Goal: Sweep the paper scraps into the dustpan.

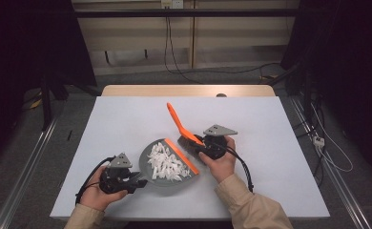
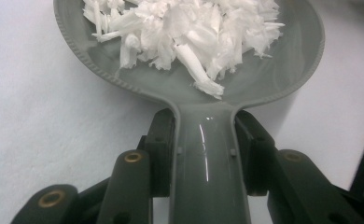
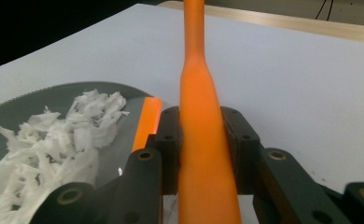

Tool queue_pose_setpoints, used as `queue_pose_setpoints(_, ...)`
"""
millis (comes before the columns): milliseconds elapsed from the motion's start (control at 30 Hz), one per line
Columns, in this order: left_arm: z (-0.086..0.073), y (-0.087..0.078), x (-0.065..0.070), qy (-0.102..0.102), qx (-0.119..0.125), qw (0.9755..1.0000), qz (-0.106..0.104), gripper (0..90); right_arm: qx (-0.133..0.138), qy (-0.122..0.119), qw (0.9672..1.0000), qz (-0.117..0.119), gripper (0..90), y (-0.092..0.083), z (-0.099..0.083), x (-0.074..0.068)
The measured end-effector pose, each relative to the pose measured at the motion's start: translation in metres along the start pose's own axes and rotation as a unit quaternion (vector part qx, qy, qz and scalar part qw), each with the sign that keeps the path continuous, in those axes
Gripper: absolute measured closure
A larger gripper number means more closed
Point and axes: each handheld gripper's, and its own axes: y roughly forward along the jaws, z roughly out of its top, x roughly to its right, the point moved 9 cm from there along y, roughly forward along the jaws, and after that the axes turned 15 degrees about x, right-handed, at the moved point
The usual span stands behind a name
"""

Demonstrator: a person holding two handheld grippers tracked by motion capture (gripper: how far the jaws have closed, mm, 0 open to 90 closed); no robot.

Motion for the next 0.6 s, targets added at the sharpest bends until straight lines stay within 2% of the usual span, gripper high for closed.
queue_pose_setpoints(200,0.004,0.018,0.007,-0.007,0.002,1.0000,-0.004,62.7,0.000,0.000,1.0000,-0.006,71.2,-0.001,-0.001,0.004)
queue_pose_setpoints(333,0.000,0.031,0.010,0.005,-0.020,0.9998,-0.002,62.7,0.002,0.002,1.0000,-0.006,71.1,-0.001,-0.001,0.004)
queue_pose_setpoints(433,0.000,0.032,0.011,0.001,-0.026,0.9997,-0.002,62.8,0.004,0.002,1.0000,-0.007,71.1,-0.003,0.000,0.005)
queue_pose_setpoints(600,-0.001,0.032,0.009,-0.009,-0.025,0.9996,0.002,62.7,0.027,0.009,0.9996,-0.007,71.1,-0.011,0.014,0.008)
